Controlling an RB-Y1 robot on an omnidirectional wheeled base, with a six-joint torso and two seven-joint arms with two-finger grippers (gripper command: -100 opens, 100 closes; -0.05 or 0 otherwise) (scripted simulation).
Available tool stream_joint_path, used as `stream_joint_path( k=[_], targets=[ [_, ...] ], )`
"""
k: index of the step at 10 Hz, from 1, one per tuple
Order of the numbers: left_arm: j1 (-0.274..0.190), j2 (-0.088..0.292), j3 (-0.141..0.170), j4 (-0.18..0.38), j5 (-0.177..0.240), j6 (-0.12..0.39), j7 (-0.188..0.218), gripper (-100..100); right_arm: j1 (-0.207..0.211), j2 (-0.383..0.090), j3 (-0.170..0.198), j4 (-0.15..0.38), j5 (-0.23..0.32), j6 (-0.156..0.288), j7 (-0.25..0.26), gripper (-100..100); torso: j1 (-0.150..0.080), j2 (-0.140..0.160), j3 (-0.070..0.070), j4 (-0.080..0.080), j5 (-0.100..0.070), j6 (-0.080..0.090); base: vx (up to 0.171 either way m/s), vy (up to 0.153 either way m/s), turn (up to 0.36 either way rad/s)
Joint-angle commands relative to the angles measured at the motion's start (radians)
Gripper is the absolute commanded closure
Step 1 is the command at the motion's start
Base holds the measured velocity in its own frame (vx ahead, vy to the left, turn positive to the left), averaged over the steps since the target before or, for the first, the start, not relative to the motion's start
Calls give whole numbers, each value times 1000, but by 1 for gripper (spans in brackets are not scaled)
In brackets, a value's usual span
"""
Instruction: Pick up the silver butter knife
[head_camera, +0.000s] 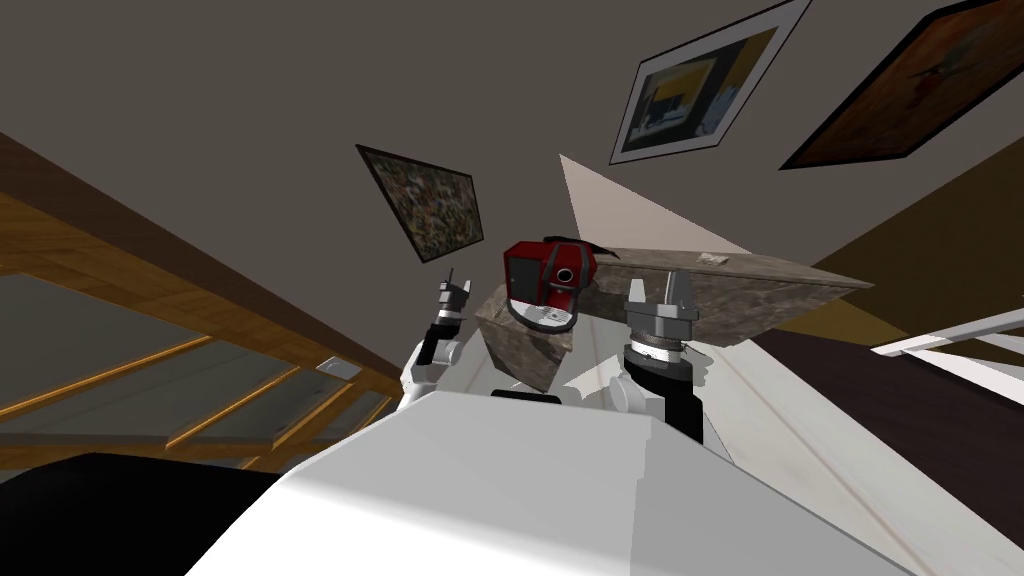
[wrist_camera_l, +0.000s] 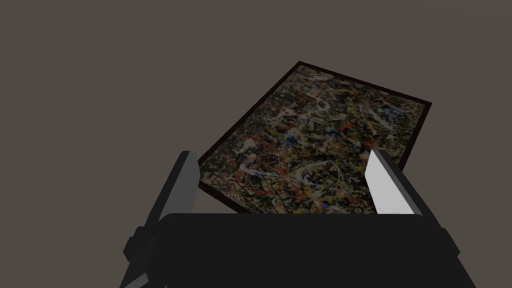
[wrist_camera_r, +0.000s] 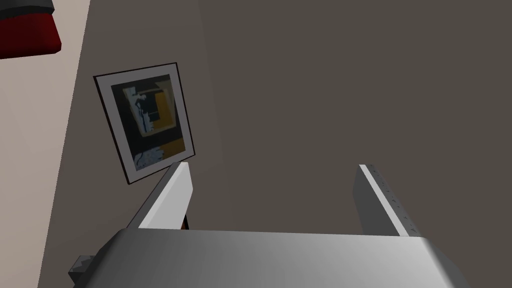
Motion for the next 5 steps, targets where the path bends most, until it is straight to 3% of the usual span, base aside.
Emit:
stream_joint_path(
  k=[1, 2, 3, 4, 5],
  targets=[
    [-50, 8, 6, 50, -3, 50, 50, -100, 0, 0, 0, 0, 0, 0, 0, 0, 0, 0, 0, 0, 0, 0, 11, 24, 3],
    [-56, 8, 6, 59, -3, 67, 51, -100, 0, 0, 0, 0, 0, 0, 0, 0, 0, 0, 0, 0, 0, 0, 8, 17, -4],
    [-94, 17, 13, 87, -4, 109, 89, -100, 0, 0, 0, 0, 0, 0, 0, 0, 0, 0, 0, 0, 0, 0, 9, 15, 3],
    [-101, 17, 13, 105, -4, 118, 94, -100, 0, 0, 0, 0, 0, 0, 0, 0, 0, 0, 0, 0, 0, 0, 9, 13, -2],
    [-147, 23, 20, 151, -5, 157, 135, -100, 0, 0, 0, 0, 0, 0, 0, 0, 0, 0, 0, 0, 0, 0, 14, 17, 1]
  ],
)
